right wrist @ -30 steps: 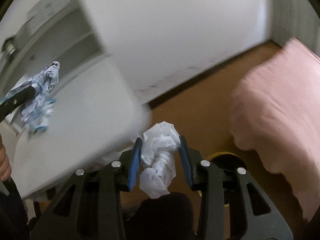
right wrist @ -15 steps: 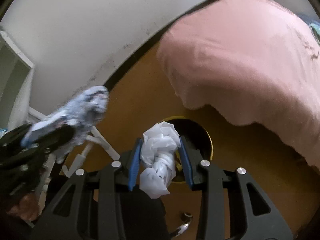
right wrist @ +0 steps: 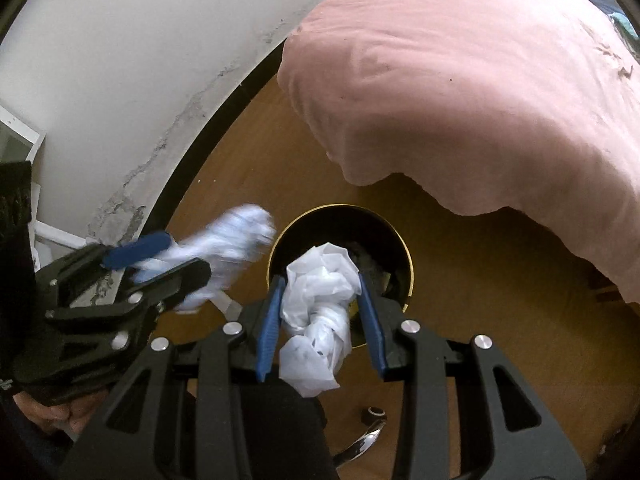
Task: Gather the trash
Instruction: 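Carry tissue and wrapper over the black bin and open both grippers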
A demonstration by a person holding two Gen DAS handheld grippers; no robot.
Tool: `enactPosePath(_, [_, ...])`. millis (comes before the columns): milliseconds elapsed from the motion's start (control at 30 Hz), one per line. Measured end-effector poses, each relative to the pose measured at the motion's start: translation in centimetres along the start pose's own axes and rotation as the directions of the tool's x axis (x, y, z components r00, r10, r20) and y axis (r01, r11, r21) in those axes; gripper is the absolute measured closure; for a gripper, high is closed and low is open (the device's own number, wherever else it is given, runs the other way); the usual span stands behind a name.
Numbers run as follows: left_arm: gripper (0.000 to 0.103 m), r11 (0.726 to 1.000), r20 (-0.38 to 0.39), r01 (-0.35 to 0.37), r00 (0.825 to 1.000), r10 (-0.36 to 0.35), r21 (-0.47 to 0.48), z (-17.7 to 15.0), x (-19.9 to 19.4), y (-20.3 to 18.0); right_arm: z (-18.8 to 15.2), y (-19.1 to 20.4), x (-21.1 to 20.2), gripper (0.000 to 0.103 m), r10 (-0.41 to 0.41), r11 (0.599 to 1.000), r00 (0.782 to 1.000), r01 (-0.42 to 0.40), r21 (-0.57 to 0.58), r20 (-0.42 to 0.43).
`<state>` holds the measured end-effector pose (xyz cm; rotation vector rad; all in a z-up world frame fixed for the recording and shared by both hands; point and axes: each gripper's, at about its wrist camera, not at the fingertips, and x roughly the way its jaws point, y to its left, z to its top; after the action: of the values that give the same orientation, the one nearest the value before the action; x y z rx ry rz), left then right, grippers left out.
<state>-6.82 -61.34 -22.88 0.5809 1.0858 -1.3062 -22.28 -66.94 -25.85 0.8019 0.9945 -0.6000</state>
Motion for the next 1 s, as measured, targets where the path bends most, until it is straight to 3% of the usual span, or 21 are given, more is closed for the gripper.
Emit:
enactPosePath(267, [0.034, 1.0, 0.031, -0.014, 0.999, 0.013, 0.01, 0.0, -2.7, 0.2, 0.7, 0.1, 1.1, 0.066, 0.006, 1.0, 1.0, -0.006, -0.005, -0.007])
enactPosePath(400, [0.024, 0.999, 0.078, -0.048, 0.996, 0.047, 0.009, -0.4, -5.5, 0.5, 0.7, 0.5, 1.1, 0.065, 0.006, 1.0, 1.0, -0.006, -0.011, -0.003])
enactPosePath(433, [0.022, 0.999, 0.089, -0.051, 0.995, 0.05, 0.008, -0.5, -6.4, 0.6, 0.8, 0.8, 1.1, 0.062, 0.004, 1.0, 1.0, -0.004, -0.017, 0.002])
enactPosePath(533, [0.014, 0.998, 0.122, -0.055, 0.991, 0.055, 0.0, -0.9, -9.4, 0.7, 1.0, 1.7, 0.7, 0.033, 0.001, 1.0, 1.0, 0.0, -0.029, 0.025])
enactPosePath(667, [0.011, 0.999, 0.19, -0.047, 0.981, 0.048, -0.011, -2.1, -14.6, 0.9, 1.4, 3.6, -0.3, 0.031, 0.008, 0.998, 0.998, -0.004, -0.059, 0.064])
enactPosePath(800, [0.01, 0.997, 0.242, -0.058, 0.968, 0.069, -0.051, -4.1, -20.6, 1.5, 1.4, 6.8, -2.8, 0.031, 0.03, 0.994, 0.992, -0.017, -0.108, 0.125])
enactPosePath(900, [0.009, 0.996, 0.29, -0.024, 0.956, 0.049, -0.089, -5.9, -25.6, 2.5, 1.3, 11.3, -6.1, 0.028, 0.074, 0.984, 0.977, -0.039, -0.173, 0.2])
enactPosePath(1000, [0.009, 0.988, 0.345, -0.068, 0.932, 0.112, -0.137, -8.6, -30.4, 4.6, 1.1, 16.7, -8.7, 0.026, 0.144, 0.958, 0.96, -0.075, -0.277, 0.239])
